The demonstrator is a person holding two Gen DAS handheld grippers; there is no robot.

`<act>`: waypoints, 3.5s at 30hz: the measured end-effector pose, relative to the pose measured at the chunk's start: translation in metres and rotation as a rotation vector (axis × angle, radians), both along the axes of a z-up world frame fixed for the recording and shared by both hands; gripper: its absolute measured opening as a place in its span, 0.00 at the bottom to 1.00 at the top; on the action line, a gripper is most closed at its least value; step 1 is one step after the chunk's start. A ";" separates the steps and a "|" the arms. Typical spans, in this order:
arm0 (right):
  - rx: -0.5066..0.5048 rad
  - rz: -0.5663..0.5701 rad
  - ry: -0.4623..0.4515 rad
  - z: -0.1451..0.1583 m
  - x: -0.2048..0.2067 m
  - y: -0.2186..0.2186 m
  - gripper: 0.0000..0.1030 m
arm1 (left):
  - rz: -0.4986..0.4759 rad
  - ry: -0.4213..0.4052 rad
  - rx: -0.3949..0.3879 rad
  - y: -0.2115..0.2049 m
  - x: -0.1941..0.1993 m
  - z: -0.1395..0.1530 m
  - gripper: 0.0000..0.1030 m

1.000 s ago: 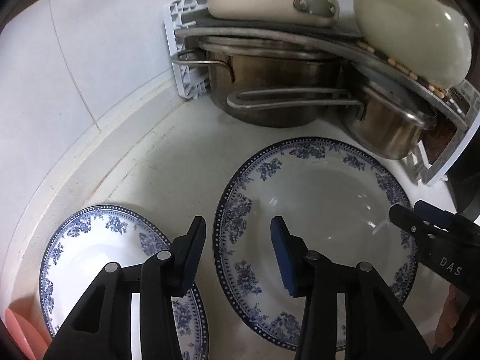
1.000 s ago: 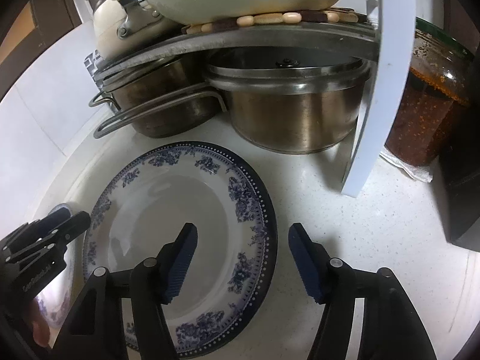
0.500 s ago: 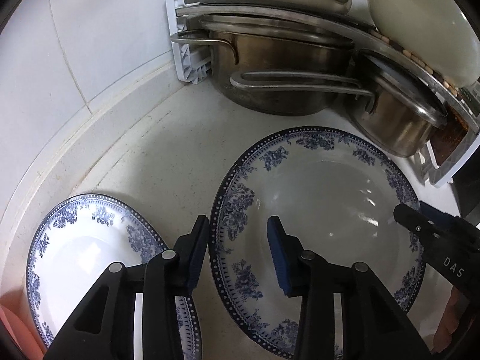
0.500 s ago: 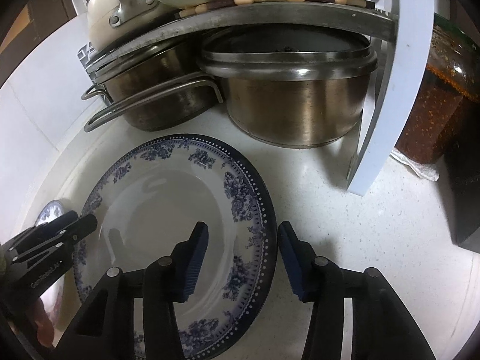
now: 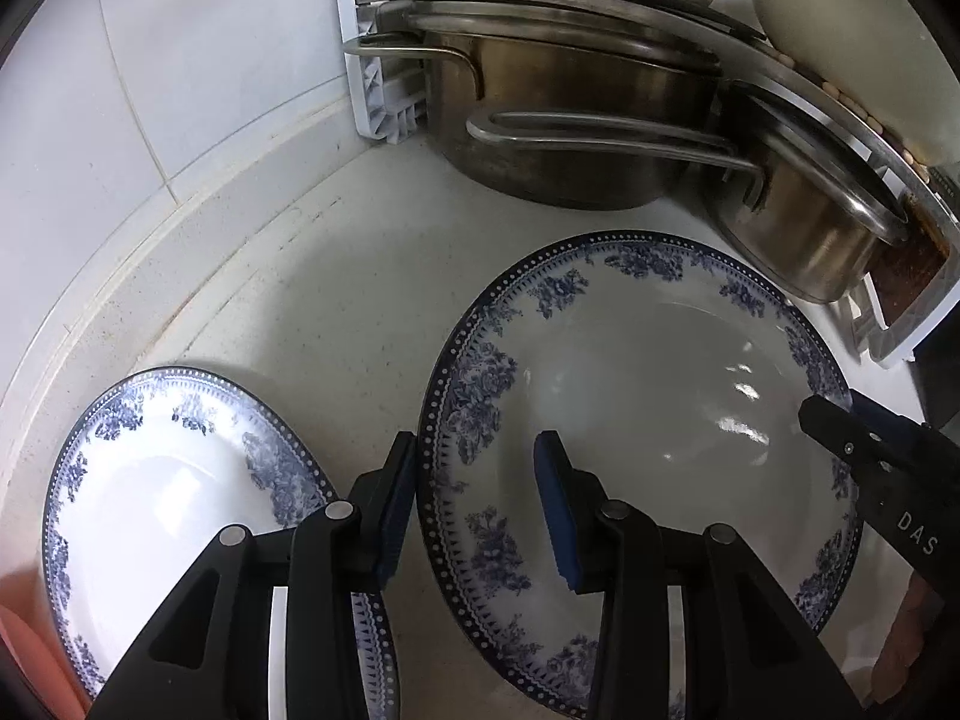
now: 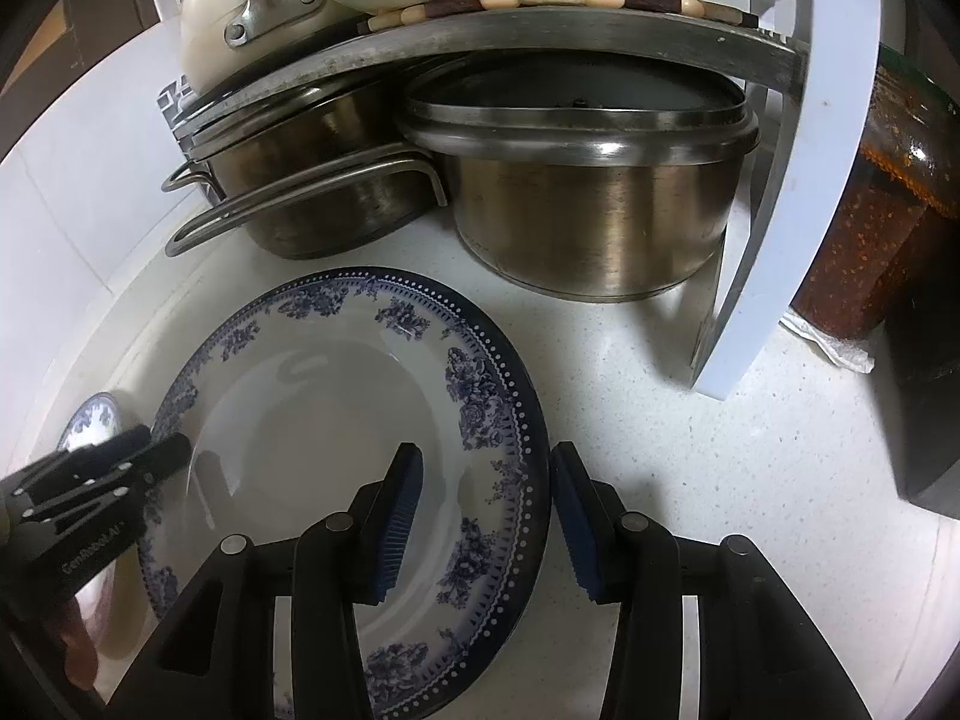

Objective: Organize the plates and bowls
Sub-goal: 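Lift the blue-and-white plate with both tools and carry it toward the green plate, then lower the blue-and-white plate onto the lime-green plate with both tools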

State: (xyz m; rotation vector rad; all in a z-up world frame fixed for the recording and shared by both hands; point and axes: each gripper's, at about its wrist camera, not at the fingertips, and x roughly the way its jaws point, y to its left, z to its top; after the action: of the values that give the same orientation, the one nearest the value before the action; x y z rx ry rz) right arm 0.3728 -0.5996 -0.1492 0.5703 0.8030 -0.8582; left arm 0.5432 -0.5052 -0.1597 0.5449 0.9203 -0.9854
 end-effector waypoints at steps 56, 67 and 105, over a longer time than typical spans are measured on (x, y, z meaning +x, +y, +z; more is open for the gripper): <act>-0.063 0.353 -0.051 0.088 -0.048 0.144 0.32 | 0.481 -0.035 -0.097 0.233 -0.106 0.101 0.35; -0.087 0.502 -0.050 0.097 -0.043 0.211 0.32 | 0.643 -0.028 -0.135 0.326 -0.126 0.105 0.35; -0.053 0.941 -0.058 0.098 -0.050 0.474 0.32 | 1.060 -0.065 -0.108 0.609 -0.207 0.107 0.35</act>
State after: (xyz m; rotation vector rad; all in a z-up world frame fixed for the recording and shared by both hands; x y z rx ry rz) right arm 0.3225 -0.1261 -0.0513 0.1200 0.8683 0.0045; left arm 0.3360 0.1034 -0.0530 -0.0469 0.9153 -0.0506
